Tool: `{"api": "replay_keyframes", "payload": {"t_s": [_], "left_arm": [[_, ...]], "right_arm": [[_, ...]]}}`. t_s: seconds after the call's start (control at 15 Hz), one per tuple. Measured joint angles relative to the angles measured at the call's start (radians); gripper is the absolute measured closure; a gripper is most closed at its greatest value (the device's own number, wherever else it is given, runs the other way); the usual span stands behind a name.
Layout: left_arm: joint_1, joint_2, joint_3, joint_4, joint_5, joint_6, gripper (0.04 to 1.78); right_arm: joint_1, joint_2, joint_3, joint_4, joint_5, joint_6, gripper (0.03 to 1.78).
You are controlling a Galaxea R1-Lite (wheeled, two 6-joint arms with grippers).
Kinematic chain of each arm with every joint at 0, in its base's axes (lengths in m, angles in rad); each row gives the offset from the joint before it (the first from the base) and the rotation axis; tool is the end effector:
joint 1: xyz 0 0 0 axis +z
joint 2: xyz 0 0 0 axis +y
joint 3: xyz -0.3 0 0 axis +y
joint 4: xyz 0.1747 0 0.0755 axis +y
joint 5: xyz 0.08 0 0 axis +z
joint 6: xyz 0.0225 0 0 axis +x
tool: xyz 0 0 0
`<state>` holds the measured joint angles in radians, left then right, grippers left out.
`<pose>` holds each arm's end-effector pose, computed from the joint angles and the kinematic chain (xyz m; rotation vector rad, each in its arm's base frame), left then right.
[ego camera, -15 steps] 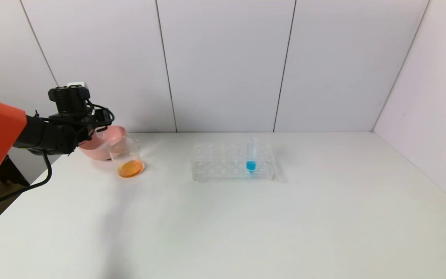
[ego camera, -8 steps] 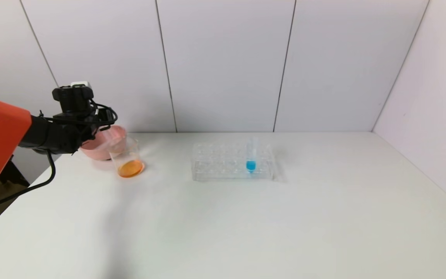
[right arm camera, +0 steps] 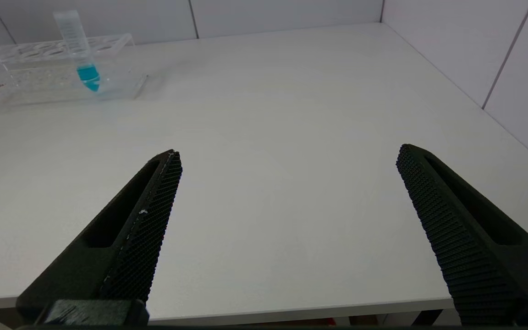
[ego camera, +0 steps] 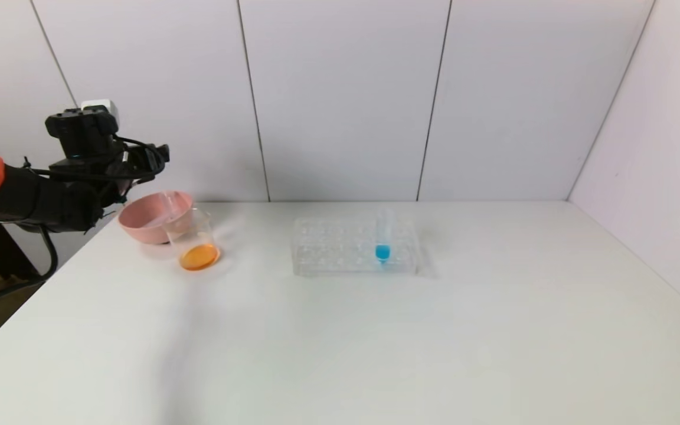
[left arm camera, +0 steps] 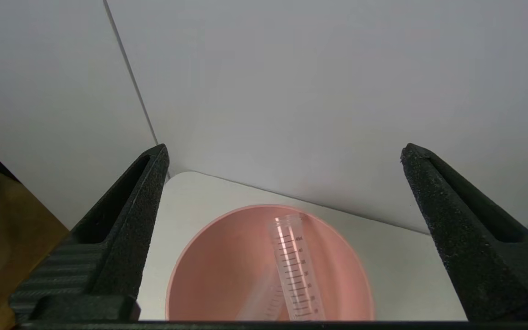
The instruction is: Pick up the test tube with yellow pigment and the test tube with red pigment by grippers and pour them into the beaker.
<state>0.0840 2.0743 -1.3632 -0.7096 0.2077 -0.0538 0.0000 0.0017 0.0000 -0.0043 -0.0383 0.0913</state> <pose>0.4265 0.0406 0.2058 -0.0533 -0.0063 0.2917 -0.0227 -0.0009 0.0760 0.0913 -0.0043 -0.0382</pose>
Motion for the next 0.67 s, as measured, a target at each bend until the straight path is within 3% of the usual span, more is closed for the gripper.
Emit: {"api": "replay_keyframes", "payload": {"t_s": [0.33,0.67], "left_arm": [[0.025,-0.283,0.208,-0.011,-0.090,0.093,0.06],[0.043,-0.745,0.379,0.152,-0.213,0.120,0.06]], "right_arm": [[0.000,0.000,0.000,0.000,0.000,0.000,0.10],[0.000,0.000,0.000,0.000,0.000,0.000,0.10]]}}
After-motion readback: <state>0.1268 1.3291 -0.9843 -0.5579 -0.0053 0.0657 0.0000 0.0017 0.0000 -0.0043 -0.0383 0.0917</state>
